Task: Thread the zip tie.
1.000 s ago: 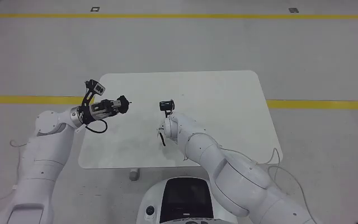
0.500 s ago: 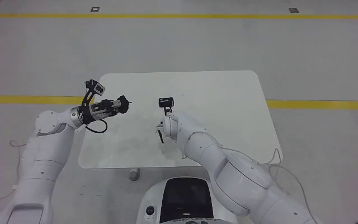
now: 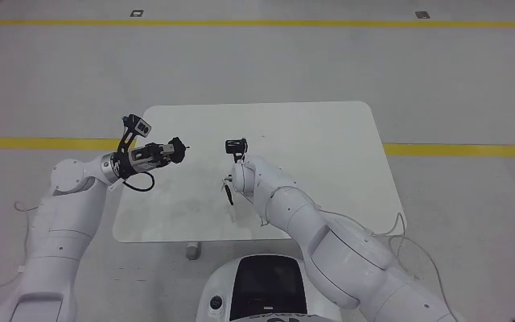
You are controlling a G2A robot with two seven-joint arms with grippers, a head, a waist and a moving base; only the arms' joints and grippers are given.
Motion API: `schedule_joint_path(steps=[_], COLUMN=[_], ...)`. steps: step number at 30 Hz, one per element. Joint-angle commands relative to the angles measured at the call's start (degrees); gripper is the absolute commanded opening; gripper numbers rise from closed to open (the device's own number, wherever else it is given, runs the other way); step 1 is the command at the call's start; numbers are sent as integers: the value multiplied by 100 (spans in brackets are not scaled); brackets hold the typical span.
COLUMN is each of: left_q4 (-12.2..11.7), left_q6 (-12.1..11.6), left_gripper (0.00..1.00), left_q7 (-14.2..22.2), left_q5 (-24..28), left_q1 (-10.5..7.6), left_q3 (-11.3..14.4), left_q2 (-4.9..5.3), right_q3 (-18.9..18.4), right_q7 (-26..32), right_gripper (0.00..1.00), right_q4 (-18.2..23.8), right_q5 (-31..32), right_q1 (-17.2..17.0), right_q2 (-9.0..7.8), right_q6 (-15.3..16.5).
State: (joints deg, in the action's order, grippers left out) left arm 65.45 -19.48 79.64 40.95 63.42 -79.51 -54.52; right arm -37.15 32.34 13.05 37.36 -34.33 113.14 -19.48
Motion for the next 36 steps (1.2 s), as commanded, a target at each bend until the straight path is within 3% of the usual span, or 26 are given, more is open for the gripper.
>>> schedule_joint_path(steps=[1, 14, 24, 31, 36], left_q4=[0, 0, 0, 0, 0], left_q6=[0, 0, 0, 0, 0], left_gripper=[0, 0, 0, 0, 0], left_q7=[0, 0, 0, 0, 0], left_q5=[0, 0, 0, 0, 0], left_q1=[0, 0, 0, 0, 0], left_q3=[0, 0, 0, 0, 0], left_q2=[0, 0, 0, 0, 0], right_q3=[0, -239, -560, -995, -1527], right_q7=[0, -432, -376, -48, 452], right_gripper=[0, 0, 0, 0, 0], right_q4=[0, 321, 1143, 2271, 3760], right_q5=[0, 25, 321, 894, 1652], right_q1=[0, -259, -593, -1129, -1916], right_q2=[0, -238, -582, -960, -1291], right_q6=[0, 0, 0, 0, 0])
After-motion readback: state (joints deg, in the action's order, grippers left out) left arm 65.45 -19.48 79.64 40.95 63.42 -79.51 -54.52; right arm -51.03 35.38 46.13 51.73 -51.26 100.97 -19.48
